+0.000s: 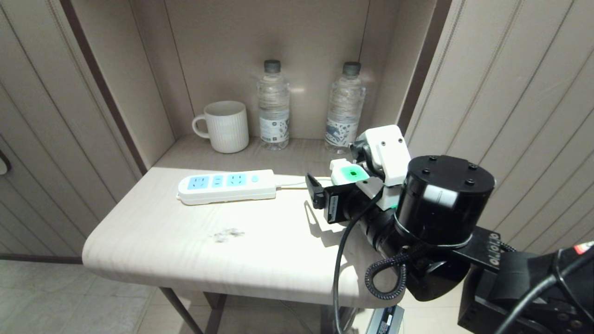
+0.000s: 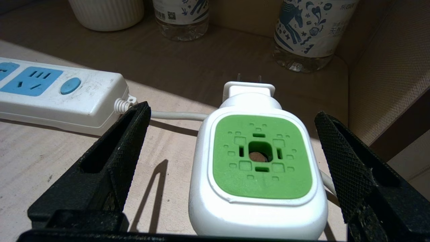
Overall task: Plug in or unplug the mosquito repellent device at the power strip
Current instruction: Pick up the mosquito repellent liquid
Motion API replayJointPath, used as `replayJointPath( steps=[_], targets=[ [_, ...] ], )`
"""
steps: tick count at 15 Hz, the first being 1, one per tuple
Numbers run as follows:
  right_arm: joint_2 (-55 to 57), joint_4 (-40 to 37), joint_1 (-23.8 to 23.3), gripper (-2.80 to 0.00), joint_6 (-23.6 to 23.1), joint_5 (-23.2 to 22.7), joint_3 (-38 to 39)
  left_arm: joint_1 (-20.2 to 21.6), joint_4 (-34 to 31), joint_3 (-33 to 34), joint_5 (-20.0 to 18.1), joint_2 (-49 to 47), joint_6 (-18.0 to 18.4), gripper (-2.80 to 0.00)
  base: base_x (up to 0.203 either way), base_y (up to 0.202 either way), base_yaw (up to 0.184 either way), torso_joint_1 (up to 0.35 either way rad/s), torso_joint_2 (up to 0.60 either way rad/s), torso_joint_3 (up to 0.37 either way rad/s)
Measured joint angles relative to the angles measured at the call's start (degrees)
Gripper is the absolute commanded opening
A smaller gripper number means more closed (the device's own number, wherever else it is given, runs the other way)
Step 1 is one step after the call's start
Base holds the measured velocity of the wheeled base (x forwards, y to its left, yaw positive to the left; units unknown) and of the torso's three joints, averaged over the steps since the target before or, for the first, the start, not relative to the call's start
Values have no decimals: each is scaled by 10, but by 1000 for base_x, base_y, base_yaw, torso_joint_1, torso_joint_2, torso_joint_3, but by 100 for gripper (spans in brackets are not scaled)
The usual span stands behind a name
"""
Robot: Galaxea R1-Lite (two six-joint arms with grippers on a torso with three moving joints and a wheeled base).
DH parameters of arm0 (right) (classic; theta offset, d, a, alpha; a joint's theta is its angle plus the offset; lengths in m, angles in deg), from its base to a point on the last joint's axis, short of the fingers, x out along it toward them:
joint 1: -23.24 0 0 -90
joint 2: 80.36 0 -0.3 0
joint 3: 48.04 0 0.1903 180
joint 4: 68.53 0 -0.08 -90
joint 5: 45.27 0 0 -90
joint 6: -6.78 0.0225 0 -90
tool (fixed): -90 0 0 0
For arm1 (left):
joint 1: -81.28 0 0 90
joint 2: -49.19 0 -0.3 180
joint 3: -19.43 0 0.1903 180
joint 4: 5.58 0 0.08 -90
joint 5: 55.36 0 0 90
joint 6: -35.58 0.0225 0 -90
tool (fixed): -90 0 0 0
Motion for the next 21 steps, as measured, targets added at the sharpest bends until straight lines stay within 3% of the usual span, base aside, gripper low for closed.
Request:
replayJointPath(
  steps=[5,7,21],
  targets=[
    [3,2,-1,0,-4,0,1,0,0,0,0,0,0,-280,0,0,0,0,0,0],
    [5,2,-1,-280,-7,0,1,0,0,0,0,0,0,-280,0,0,0,0,0,0],
    [6,6,-11,-280,-14,0,0,0,0,0,0,0,0,-280,0,0,0,0,0,0]
  ],
)
